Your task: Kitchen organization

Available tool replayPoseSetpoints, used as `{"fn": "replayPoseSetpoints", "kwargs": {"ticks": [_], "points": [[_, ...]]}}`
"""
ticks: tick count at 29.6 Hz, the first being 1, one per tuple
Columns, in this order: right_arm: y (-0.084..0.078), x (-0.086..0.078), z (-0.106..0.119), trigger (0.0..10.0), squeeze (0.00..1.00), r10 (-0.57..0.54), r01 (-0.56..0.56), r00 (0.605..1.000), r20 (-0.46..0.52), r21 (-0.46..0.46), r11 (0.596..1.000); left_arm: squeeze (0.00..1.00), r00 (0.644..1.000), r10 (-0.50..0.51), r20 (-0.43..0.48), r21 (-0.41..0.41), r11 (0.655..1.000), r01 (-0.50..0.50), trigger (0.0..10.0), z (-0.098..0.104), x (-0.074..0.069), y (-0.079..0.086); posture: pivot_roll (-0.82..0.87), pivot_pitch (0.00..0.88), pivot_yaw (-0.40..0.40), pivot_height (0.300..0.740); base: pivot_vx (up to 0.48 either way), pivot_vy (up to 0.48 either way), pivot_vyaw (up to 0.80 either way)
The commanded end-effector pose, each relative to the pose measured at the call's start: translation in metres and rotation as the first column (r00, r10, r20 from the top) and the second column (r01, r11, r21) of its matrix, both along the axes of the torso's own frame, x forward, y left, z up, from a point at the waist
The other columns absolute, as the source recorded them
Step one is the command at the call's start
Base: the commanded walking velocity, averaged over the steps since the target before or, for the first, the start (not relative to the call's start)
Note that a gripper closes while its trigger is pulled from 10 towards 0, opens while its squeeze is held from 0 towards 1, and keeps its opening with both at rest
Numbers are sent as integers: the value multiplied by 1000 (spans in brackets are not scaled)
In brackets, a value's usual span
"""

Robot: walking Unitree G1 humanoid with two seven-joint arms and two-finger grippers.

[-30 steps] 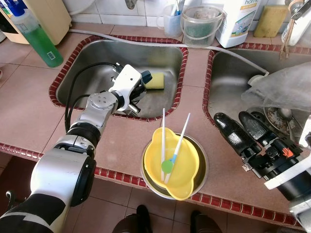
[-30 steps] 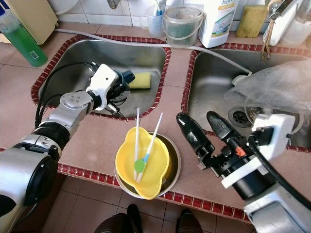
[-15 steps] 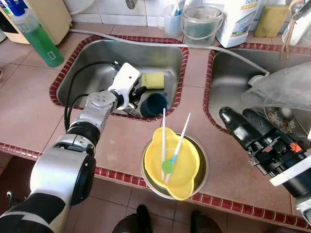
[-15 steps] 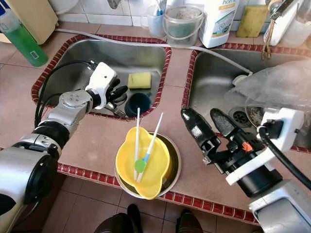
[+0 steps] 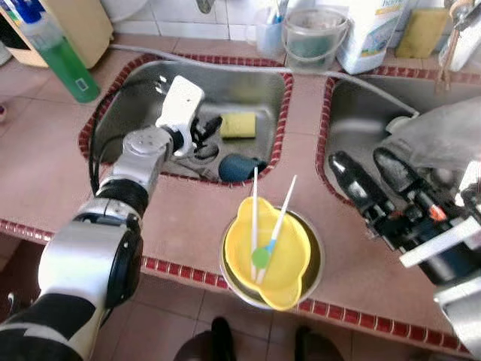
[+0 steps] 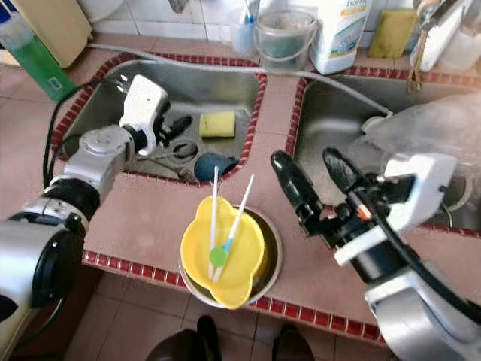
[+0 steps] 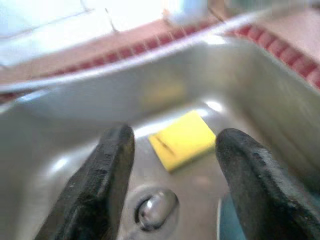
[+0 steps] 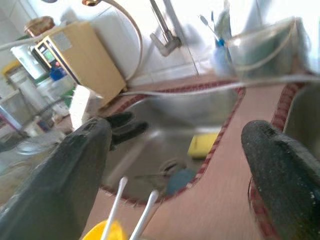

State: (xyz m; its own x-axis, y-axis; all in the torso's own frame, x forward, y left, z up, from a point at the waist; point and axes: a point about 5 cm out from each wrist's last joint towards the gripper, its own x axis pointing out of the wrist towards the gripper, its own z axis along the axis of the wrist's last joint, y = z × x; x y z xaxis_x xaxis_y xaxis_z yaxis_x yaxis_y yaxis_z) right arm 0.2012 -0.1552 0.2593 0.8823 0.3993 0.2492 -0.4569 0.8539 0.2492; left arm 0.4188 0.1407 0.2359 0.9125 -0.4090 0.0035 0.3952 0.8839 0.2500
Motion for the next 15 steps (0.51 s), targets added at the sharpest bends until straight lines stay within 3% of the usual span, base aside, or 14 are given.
{"fn": "replayPoseSetpoints", "kwargs": {"ticks": [1, 4, 5, 6, 7, 8, 15], "points": [[4, 7, -3, 10000, 0, -3, 3, 1000, 29, -27, 1000, 1000, 998, 30, 63, -46, 999, -27, 10000, 18, 2, 6, -258, 197, 112, 740, 0, 0, 0], [8, 20, -5, 10000, 0, -42, 49, 994, 98, -78, 996, 1000, 994, 61, 91, -96, 994, -52, 10000, 22, 2, 9, -232, 178, 97, 740, 0, 0, 0], [11, 26, -6, 10000, 0, -46, 56, 992, 114, -88, 995, 941, 992, 72, 104, -113, 992, -60, 10000, 24, 1, 10, -218, 166, 92, 740, 0, 0, 0], [13, 29, -7, 10000, 0, -44, 55, 992, 118, -88, 995, 149, 990, 81, 113, -127, 990, -66, 10000, 25, 1, 12, -208, 159, 87, 740, 0, 0, 0], [13, 29, -7, 10000, 0, -44, 55, 992, 118, -88, 995, 149, 990, 81, 113, -127, 990, -66, 10000, 25, 1, 12, -208, 159, 87, 740, 0, 0, 0], [16, 36, -7, 10000, 0, -53, 68, 988, 146, -101, 993, 0, 986, 101, 132, -157, 984, -80, 10000, 26, 0, 15, -194, 150, 82, 740, 0, 0, 0], [20, 57, -3, 10000, 0, -92, 116, 966, 243, -88, 989, 0, 969, 137, 206, -203, 975, -94, 10000, 31, -7, 27, -136, 114, 53, 740, 0, 0, 0]]}}
